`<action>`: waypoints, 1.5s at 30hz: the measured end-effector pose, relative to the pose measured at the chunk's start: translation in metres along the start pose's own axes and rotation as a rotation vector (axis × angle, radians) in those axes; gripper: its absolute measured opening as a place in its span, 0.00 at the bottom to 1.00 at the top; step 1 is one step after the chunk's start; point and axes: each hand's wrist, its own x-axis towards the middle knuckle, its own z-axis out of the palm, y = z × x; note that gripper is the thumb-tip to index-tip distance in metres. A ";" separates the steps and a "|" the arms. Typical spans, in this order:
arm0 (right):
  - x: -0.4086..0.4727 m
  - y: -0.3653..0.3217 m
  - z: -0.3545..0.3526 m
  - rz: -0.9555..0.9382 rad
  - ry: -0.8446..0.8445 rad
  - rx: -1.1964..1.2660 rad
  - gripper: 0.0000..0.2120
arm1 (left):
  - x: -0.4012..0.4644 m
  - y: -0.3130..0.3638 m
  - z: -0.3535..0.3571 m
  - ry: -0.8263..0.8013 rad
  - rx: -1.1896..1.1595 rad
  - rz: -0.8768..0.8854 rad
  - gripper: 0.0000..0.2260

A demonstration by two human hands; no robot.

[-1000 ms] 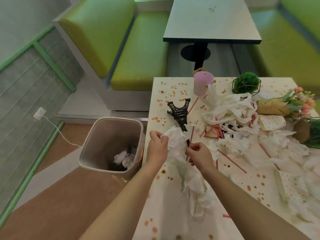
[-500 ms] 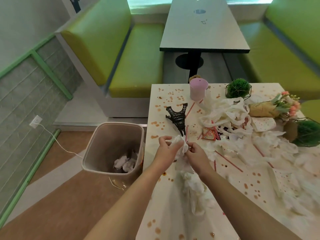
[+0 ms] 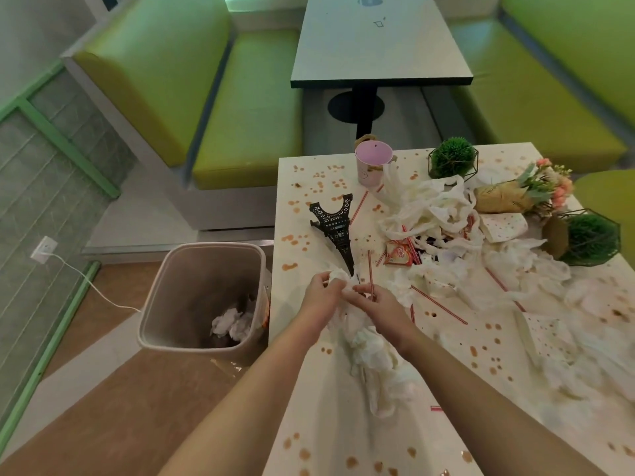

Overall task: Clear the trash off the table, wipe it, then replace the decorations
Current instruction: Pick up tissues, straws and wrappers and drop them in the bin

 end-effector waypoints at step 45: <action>-0.013 -0.089 0.182 -0.410 -0.047 -0.425 0.11 | -0.044 -0.001 -0.201 0.621 0.465 0.210 0.17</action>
